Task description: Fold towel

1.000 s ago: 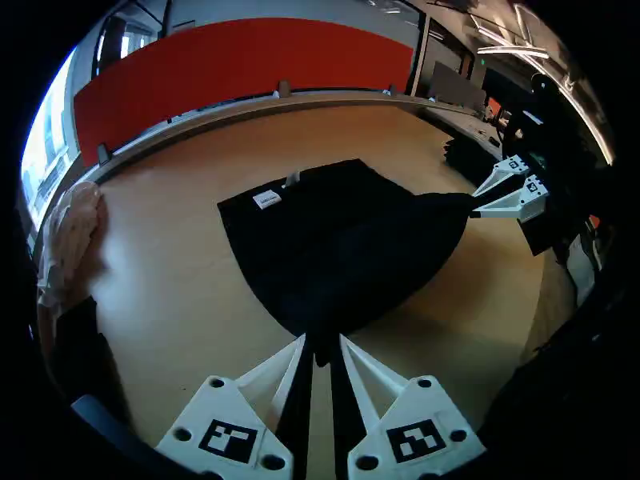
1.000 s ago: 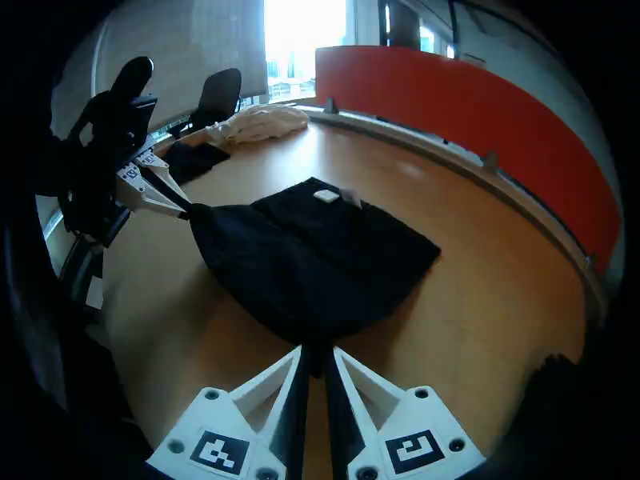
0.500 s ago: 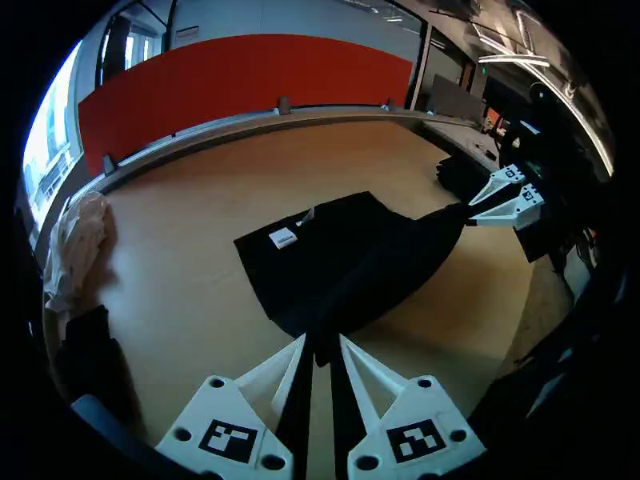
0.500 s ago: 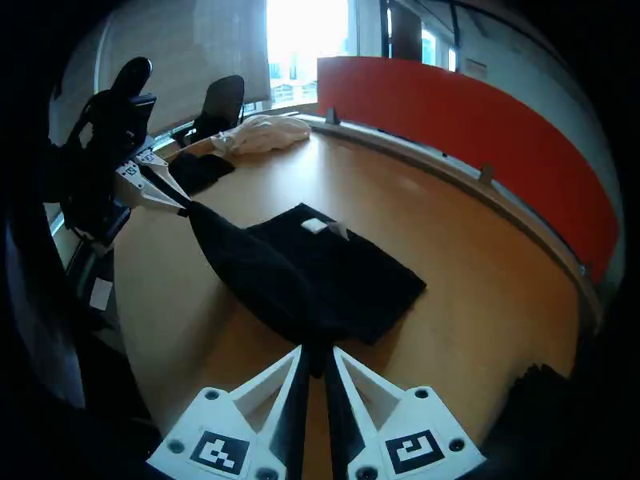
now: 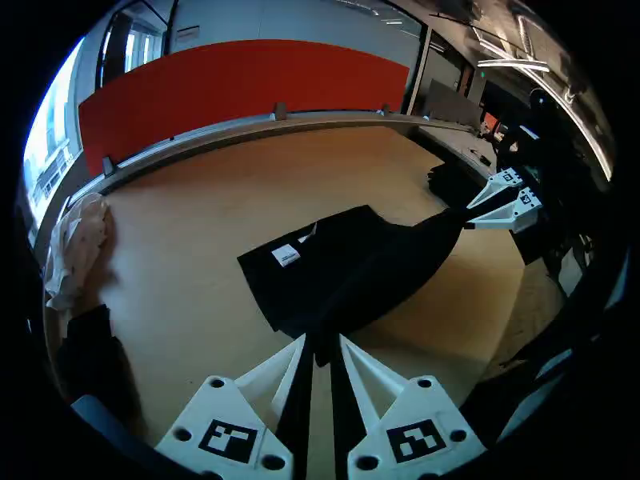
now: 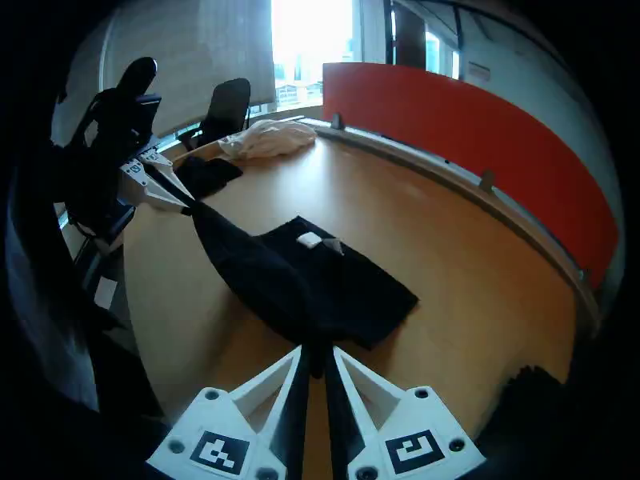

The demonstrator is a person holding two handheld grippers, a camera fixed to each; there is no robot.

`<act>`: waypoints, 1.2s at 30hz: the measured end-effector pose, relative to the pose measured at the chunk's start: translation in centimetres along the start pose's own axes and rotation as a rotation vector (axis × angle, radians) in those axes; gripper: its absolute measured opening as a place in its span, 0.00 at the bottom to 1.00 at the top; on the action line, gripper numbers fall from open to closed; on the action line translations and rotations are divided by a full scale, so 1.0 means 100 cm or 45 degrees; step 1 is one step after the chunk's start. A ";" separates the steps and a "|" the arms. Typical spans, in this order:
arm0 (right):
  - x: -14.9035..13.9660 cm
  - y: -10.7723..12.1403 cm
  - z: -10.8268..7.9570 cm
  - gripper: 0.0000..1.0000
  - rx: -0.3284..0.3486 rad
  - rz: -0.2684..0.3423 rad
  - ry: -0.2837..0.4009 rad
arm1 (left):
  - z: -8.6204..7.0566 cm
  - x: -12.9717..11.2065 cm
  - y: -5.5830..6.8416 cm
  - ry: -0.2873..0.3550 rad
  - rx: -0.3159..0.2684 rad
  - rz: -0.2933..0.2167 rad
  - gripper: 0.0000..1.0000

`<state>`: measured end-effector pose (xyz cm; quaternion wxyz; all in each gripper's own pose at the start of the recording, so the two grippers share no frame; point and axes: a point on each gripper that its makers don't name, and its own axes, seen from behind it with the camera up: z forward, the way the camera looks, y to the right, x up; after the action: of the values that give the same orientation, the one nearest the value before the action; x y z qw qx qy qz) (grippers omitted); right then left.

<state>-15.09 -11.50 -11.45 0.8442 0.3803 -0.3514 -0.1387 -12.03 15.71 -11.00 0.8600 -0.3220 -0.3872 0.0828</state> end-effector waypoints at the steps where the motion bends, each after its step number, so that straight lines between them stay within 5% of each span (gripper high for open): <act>1: 0.001 0.000 -0.002 0.12 0.000 -0.002 0.001 | -0.001 0.001 0.000 0.001 -0.002 0.000 0.14; 22: 0.014 -0.010 -0.025 0.12 0.034 -0.026 0.019 | -0.026 0.011 0.009 0.000 -0.042 0.017 0.14; 36: 0.010 -0.008 -0.019 0.12 0.038 -0.021 0.002 | -0.018 0.007 0.009 -0.014 -0.046 0.014 0.14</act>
<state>-13.02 -11.53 -12.43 0.8376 0.3957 -0.3496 -0.1400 -10.12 15.77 -12.02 0.8513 -0.3392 -0.3918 0.0823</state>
